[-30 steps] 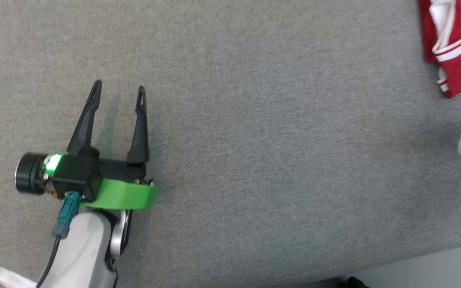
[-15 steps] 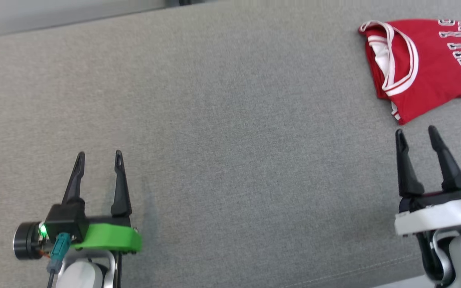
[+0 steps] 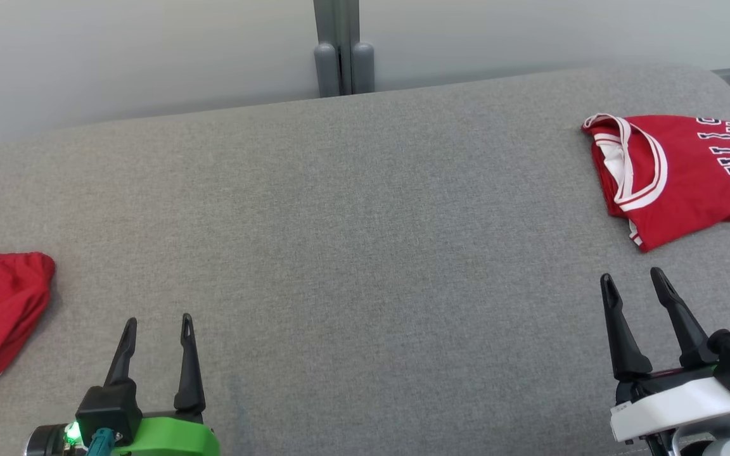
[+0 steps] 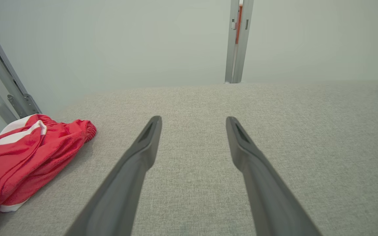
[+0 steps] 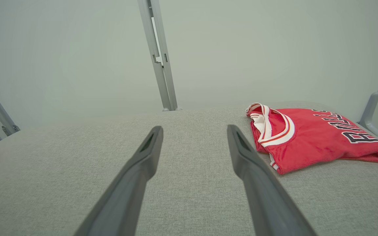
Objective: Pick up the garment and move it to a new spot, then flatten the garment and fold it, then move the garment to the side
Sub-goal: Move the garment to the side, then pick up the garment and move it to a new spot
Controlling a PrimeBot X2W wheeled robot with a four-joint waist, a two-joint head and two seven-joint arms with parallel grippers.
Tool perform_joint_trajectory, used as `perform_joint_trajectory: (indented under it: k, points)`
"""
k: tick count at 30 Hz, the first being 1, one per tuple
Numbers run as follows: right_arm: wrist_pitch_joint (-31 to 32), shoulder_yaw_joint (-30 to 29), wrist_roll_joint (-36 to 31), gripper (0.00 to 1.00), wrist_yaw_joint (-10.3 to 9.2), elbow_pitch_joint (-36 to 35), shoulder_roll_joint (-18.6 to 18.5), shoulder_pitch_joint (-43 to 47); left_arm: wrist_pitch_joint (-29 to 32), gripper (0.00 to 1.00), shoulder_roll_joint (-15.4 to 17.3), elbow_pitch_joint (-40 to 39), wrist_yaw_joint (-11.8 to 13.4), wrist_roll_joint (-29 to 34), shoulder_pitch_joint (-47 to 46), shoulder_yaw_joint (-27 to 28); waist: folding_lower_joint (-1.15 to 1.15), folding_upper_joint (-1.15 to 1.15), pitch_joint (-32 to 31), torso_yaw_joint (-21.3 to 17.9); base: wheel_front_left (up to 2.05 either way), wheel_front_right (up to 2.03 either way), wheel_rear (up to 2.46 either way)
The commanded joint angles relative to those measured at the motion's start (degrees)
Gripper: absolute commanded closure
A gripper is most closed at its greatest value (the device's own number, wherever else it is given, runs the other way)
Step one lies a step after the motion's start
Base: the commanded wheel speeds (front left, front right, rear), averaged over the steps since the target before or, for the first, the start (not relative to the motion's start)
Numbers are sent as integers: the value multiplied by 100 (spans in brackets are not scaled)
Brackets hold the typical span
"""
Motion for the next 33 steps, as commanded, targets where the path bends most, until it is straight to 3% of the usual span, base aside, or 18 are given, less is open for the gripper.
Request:
perform_joint_trajectory:
  k: [1,22,26,33]
  points:
    - [41,4,-46,0,-8,-70,26,141,-29,0,52,9,28,-53,139,0,0,0,-259,124,0,0,0]
    - [257,-142,-96,0,-8,-343,23,460,37,0,91,-23,40,-127,154,-89,0,0,-453,227,0,0,0]
    - [341,-153,-122,0,-7,-425,11,472,23,0,61,-7,39,-98,-9,-88,0,0,-372,501,0,0,0]
    - [486,-13,-72,0,-7,-636,-43,275,-9,0,7,98,1,-118,-359,-19,0,0,-88,1459,0,0,0]
